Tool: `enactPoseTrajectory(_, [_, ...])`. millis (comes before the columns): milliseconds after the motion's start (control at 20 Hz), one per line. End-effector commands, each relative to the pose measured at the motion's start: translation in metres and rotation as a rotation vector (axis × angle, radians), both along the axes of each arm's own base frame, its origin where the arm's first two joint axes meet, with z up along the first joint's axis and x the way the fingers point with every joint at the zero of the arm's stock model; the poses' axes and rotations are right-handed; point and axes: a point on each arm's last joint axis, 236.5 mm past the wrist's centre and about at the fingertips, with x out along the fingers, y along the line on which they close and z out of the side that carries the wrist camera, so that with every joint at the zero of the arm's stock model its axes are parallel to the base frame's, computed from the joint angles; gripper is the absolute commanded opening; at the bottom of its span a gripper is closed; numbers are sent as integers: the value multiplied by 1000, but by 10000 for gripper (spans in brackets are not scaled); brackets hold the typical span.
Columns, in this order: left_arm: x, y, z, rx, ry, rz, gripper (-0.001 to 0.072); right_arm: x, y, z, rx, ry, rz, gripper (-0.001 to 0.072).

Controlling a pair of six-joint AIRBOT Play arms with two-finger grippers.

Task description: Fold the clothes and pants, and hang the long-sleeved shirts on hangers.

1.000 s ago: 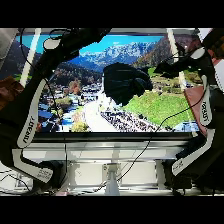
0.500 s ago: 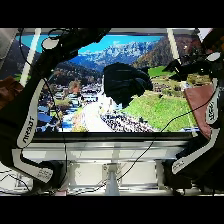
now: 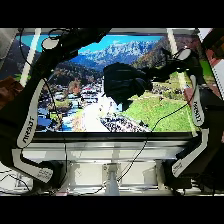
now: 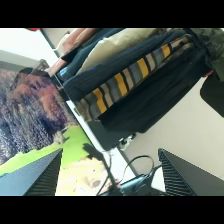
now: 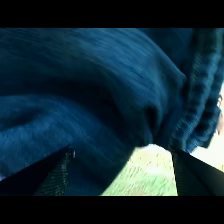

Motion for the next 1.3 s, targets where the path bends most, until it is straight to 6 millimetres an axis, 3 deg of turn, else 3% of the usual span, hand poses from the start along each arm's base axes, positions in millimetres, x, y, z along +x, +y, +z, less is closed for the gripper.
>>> enactPoseTrajectory(0, [-1,-1,0,1,-1,-6,697,3,3,-16,-74,14,-20,696])
enactPoseTrajectory(200, [-1,0,0,1,-1,-6,697,2,-10,-46,-134,65,-29,696])
enactPoseTrajectory(500, [0,0,-9,58,-17,-1,697,33,-32,-28,-229,-29,-28,695])
enactPoseTrajectory(700, [-2,-1,-9,58,-17,-9,697,21,-37,-51,-183,68,-66,697])
enactPoseTrajectory(900, [-2,-2,-9,58,-17,-10,697,-5,-45,-66,-52,232,-124,697])
enactPoseTrajectory(1000, [-2,-2,-9,58,-17,-10,697,-8,-36,-63,84,273,-149,696])
enactPoseTrajectory(1150, [-2,-2,-9,58,-17,-10,697,17,-16,-46,296,208,-198,696])
enactPoseTrajectory(1250, [-2,-2,-9,58,-17,-10,697,38,-13,-44,344,142,-244,696])
